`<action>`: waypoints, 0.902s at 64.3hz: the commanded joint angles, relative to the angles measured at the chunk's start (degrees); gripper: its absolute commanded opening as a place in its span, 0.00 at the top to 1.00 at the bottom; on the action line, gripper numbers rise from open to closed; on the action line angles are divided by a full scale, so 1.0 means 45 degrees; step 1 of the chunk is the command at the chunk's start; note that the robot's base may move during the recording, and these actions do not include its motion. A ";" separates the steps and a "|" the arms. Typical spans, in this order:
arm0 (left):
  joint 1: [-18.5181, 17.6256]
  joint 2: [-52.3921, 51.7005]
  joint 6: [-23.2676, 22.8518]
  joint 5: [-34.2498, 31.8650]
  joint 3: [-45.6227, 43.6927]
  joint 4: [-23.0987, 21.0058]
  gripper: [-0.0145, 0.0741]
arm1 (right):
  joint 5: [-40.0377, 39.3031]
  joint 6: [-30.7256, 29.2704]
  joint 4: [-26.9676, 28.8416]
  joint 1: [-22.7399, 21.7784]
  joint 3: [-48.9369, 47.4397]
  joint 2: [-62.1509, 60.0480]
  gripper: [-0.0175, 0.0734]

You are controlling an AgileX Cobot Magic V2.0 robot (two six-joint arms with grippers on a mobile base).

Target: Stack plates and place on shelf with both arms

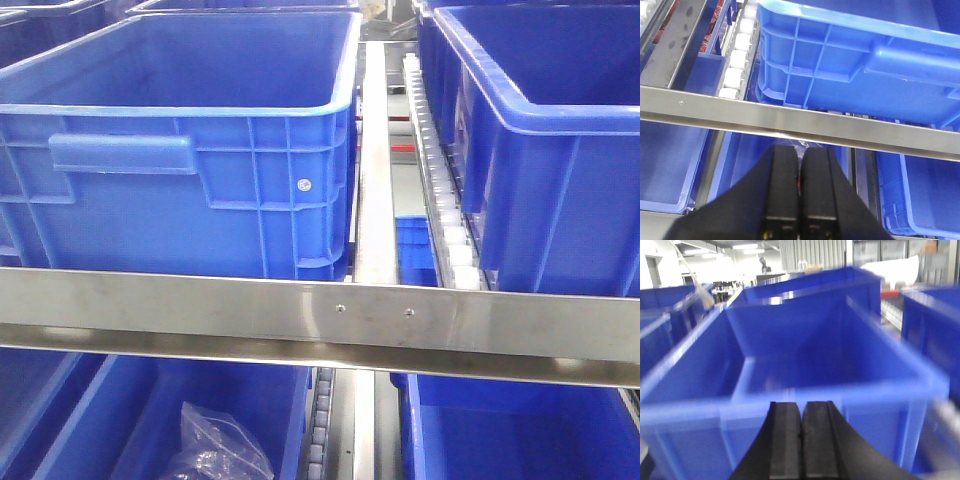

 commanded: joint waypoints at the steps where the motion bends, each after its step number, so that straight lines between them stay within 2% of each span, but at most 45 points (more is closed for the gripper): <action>1: -0.0083 0.0038 -0.0085 -0.0979 -0.0383 -0.0103 0.74 | -0.1652 -0.0009 0.0499 0.0069 0.0608 -0.0401 0.76; 5: -0.0083 0.0038 -0.0085 -0.0931 -0.0383 -0.0103 0.74 | -0.0774 0.0045 0.0779 0.0153 0.0494 -0.0374 0.76; 29: -0.0083 0.0038 -0.0085 -0.0969 -0.0383 -0.0103 0.74 | -0.0714 0.0045 0.0810 0.0210 0.0540 -0.0374 0.76; 35: -0.0083 0.0038 -0.0085 -0.0969 -0.0383 -0.0103 0.74 | -0.0513 -0.0039 0.1057 0.0210 0.0540 -0.0374 0.76; 44: -0.0083 0.0038 -0.0085 -0.0969 -0.0383 -0.0103 0.74 | -0.0094 -0.0786 0.2055 0.0210 0.0540 -0.0374 0.76; 58: -0.0083 0.0038 -0.0085 -0.0969 -0.0383 -0.0103 0.74 | 0.0039 -0.0817 0.2106 0.0210 0.0540 -0.0374 0.76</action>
